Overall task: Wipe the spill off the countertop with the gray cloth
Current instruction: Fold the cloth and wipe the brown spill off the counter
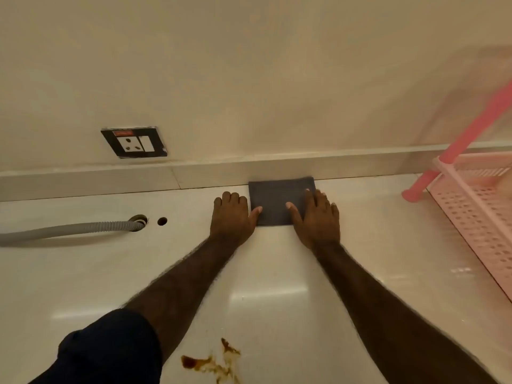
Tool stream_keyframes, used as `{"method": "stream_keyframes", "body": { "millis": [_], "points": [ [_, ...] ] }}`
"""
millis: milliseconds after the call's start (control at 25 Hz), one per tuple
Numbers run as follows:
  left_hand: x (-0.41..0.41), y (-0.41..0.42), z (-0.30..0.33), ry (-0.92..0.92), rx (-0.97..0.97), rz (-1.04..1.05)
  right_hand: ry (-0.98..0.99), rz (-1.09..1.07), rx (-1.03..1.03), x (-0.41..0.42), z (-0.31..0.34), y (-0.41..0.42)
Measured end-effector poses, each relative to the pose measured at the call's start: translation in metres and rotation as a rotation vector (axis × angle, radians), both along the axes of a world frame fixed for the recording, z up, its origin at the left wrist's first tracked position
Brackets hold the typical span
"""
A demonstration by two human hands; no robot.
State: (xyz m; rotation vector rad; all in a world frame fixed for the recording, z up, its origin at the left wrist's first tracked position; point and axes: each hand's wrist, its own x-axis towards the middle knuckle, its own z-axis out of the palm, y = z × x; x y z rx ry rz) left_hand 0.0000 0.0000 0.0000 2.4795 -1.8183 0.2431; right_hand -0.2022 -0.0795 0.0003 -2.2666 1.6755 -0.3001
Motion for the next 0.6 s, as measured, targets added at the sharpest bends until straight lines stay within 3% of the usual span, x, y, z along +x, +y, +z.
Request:
{"method": "stream_keyframes", "body": {
  "millis": [160, 320, 480, 600],
  "points": [
    [-0.005, -0.014, -0.006, 0.242, -0.139, 0.003, -0.003, -0.057, -0.003, 0.006, 0.005, -0.016],
    [-0.008, -0.033, -0.004, 0.867, -0.221, 0.185, -0.087, -0.143, 0.120, 0.019, 0.011, -0.031],
    [-0.005, -0.044, -0.002, 1.034, -0.193, 0.319, -0.428, -0.327, 0.388, 0.026, 0.020, -0.048],
    [0.002, -0.044, 0.002, 1.159, -0.163, 0.381, -0.481, -0.388, 0.515, 0.030, 0.019, -0.049]
  ]
}}
